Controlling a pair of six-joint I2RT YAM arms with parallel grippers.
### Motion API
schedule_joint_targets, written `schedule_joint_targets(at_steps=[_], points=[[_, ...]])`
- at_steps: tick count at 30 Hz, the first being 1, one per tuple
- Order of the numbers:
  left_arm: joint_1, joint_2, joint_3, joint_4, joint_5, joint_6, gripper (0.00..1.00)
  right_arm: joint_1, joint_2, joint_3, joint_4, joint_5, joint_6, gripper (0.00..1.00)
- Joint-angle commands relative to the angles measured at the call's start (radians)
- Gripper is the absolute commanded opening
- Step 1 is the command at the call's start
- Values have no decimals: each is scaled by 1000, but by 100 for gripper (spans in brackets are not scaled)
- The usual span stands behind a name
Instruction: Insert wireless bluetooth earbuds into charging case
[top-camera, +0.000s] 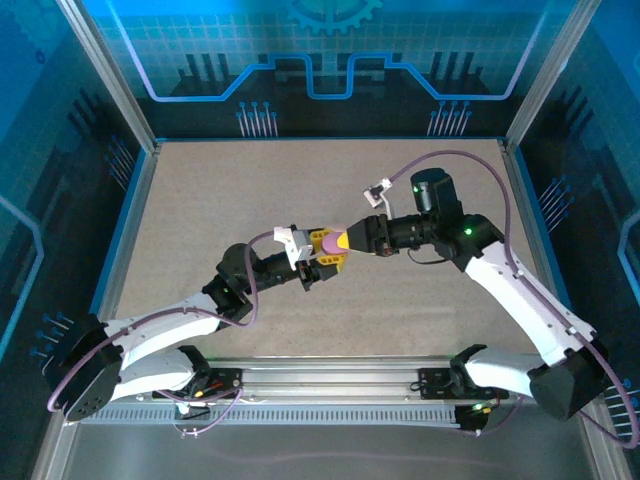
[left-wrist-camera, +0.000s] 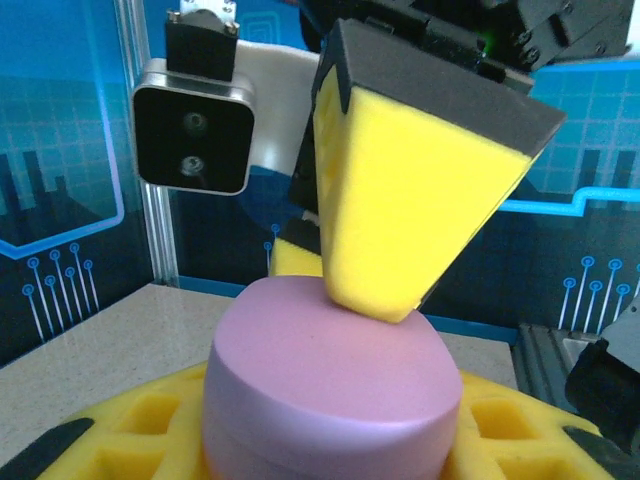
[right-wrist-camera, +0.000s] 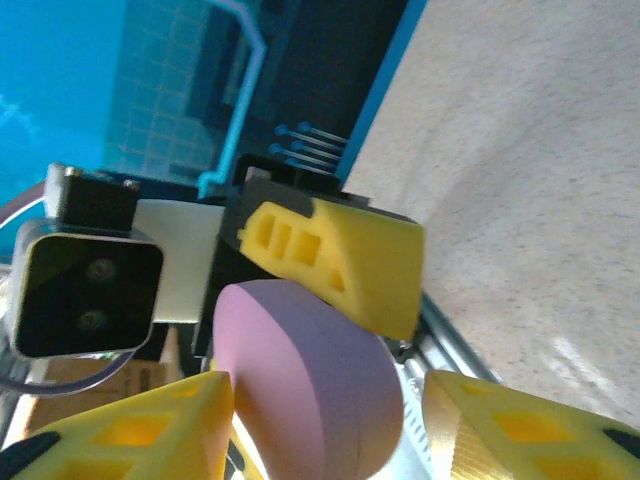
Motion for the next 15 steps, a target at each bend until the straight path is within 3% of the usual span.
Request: schedule_joint_targets(at_steps=[1, 5, 9, 15], points=[[-7, 3, 39, 69, 41, -19, 28, -12, 19, -34, 144, -104, 89, 51], [-7, -1, 41, 56, 39, -14, 30, -14, 22, -57, 194, -132, 116, 45], [-7, -3, 42, 35, 17, -4, 32, -20, 11, -68, 191, -120, 112, 25], [-7, -12, 38, -23, -33, 18, 42, -46, -18, -89, 209, -67, 134, 12]])
